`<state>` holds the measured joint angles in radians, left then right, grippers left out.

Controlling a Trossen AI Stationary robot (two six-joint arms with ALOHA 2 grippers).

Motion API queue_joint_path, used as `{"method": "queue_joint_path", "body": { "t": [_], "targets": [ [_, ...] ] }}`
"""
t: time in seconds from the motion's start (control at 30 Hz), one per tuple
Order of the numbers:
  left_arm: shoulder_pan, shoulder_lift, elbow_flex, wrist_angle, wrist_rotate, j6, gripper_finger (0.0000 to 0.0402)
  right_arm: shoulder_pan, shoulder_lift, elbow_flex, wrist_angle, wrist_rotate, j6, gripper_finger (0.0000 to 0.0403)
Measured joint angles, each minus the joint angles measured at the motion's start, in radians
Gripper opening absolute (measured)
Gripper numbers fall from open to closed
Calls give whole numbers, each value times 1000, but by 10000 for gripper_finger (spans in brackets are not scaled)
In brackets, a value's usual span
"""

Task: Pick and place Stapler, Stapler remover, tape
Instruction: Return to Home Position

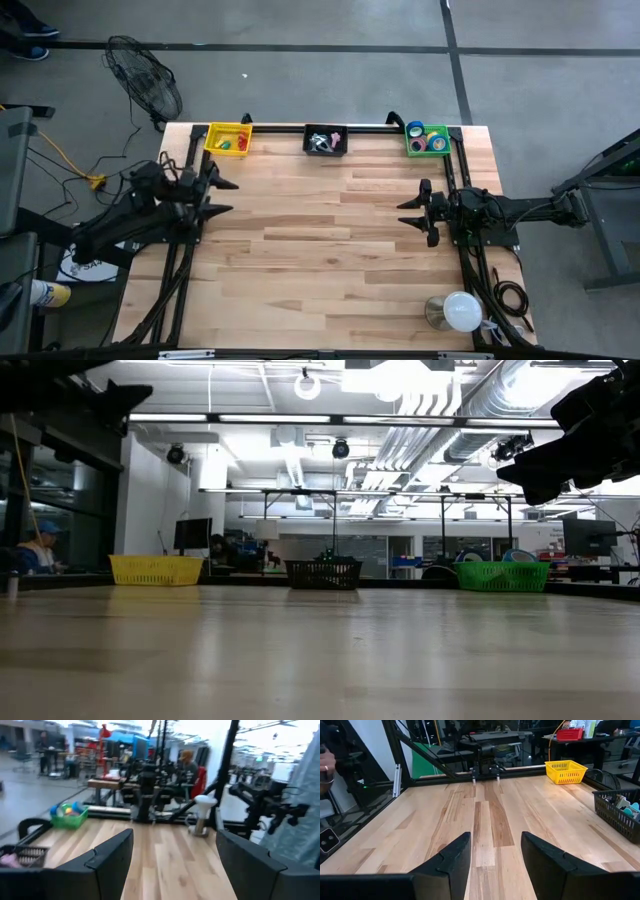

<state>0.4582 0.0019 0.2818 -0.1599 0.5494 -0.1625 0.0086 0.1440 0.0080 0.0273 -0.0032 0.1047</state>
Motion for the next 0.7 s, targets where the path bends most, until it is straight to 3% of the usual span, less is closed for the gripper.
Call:
{"method": "queue_joint_path", "body": {
  "t": [0.17, 0.43, 0.7],
  "targets": [
    [-93, 6, -4, -4, -41, 0, 280, 0, 0, 0, 0, 0, 0, 165],
    [-277, 3, -112, 181, -171, -48, 280, 0, 0, 0, 0, 0, 0, 165],
    [-435, 4, -134, 227, -306, -18, 280, 0, 0, 0, 0, 0, 0, 165]
  ]
}}
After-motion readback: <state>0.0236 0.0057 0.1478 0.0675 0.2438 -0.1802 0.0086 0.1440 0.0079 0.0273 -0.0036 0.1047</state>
